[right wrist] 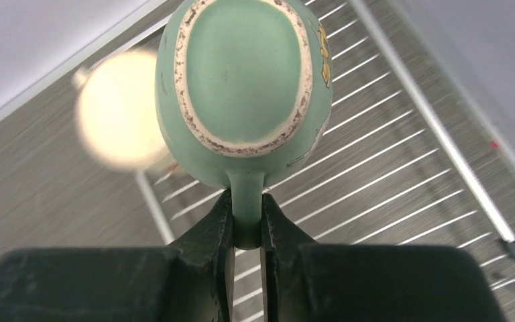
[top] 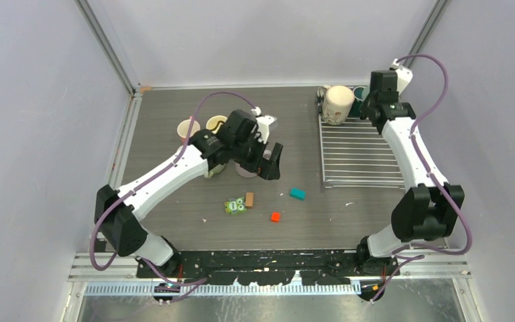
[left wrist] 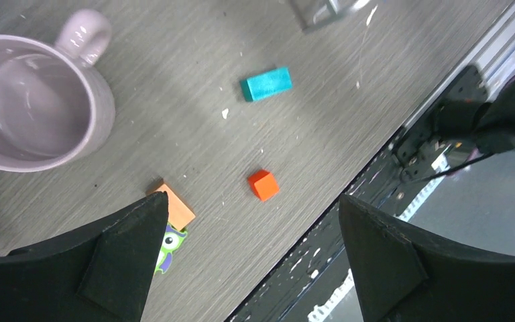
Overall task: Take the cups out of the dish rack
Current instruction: Unload the cup from the dish rack, then place the cup at the center of the board.
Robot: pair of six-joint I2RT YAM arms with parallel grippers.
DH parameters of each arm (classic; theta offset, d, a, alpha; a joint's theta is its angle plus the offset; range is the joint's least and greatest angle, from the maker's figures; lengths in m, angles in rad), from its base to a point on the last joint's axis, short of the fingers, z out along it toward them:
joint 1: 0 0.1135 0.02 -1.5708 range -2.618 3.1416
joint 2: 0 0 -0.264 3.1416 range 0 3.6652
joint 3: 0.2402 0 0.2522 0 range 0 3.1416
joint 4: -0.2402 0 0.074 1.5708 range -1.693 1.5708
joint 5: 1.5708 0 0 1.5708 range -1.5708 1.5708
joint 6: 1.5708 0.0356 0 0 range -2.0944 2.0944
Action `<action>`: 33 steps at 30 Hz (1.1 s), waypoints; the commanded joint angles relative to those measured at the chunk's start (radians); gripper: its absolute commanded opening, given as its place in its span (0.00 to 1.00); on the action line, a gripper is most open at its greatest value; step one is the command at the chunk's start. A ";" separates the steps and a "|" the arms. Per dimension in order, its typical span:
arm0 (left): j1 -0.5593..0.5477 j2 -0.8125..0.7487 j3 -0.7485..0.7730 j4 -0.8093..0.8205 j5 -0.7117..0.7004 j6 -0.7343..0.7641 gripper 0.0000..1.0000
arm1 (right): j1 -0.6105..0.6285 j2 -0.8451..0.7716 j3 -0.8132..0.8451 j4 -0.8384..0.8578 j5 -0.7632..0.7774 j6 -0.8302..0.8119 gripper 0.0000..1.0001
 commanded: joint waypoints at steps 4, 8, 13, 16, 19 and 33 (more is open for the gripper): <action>0.150 -0.118 -0.010 0.156 0.116 -0.166 1.00 | 0.169 -0.230 -0.071 -0.027 -0.081 0.100 0.01; 0.242 -0.142 -0.041 0.274 0.182 -0.283 1.00 | 0.246 -0.291 -0.100 -0.026 -0.196 0.146 0.01; 0.350 -0.143 -0.073 0.445 0.260 -0.456 1.00 | 0.352 -0.312 -0.087 -0.022 -0.314 0.189 0.01; 0.390 -0.138 -0.102 0.562 0.302 -0.566 1.00 | 0.382 -0.314 -0.078 0.002 -0.412 0.214 0.01; 0.418 -0.126 -0.147 0.713 0.340 -0.687 0.99 | 0.404 -0.310 -0.081 0.049 -0.506 0.247 0.01; 0.446 0.006 -0.177 1.183 0.447 -1.042 0.90 | 0.461 -0.227 -0.085 0.252 -0.766 0.393 0.01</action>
